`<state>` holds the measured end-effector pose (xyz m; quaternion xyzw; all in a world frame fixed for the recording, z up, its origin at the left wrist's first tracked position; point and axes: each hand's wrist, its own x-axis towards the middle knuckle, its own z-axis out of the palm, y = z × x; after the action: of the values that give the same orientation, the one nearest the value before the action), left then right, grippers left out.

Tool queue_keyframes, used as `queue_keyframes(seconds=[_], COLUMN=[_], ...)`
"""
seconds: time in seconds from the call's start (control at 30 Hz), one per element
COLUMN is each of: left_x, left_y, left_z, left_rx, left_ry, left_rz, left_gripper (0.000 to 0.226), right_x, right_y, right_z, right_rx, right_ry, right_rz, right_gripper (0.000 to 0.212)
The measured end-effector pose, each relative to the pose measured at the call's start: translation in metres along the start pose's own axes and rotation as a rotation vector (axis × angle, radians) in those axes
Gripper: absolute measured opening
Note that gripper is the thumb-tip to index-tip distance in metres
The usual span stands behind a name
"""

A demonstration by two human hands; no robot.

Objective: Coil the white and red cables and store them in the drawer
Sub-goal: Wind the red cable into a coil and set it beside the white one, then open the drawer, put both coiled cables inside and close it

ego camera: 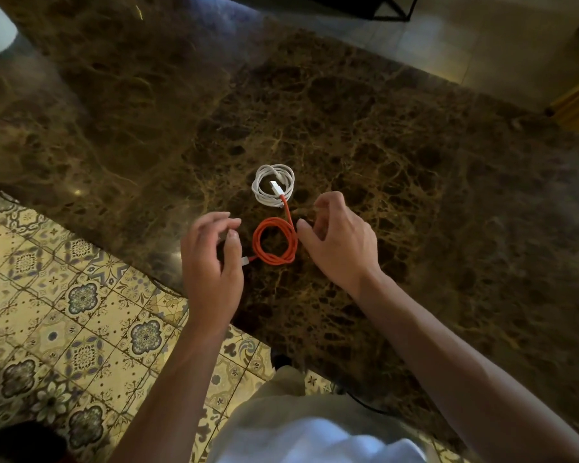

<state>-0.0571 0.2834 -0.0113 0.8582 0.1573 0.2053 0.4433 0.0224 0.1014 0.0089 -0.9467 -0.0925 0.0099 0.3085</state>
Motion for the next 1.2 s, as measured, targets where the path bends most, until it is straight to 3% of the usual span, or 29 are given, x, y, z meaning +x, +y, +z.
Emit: queue_keyframes(seconds=[0.3, 0.67, 0.87, 1.2], left_x=[-0.024, -0.105, -0.178, -0.272], left_y=[0.043, 0.083, 0.099, 0.108], left_z=[0.015, 0.057, 0.078, 0.084], left_rx=[-0.085, -0.138, 0.033, 0.222], left_ry=[-0.153, -0.438, -0.628, -0.66], left_rz=[0.336, 0.46, 0.533, 0.622], left_gripper=[0.02, 0.025, 0.046, 0.054], right_x=[-0.055, -0.186, -0.288, -0.43], right_y=[0.019, 0.076, 0.116, 0.185], right_z=[-0.032, -0.084, -0.105, -0.112], right_rx=[0.137, 0.242, 0.49, 0.721], right_ry=[0.227, 0.416, 0.479, 0.454], right_rz=[0.111, 0.219, 0.347, 0.527], right_gripper=[0.029, 0.019, 0.01, 0.011])
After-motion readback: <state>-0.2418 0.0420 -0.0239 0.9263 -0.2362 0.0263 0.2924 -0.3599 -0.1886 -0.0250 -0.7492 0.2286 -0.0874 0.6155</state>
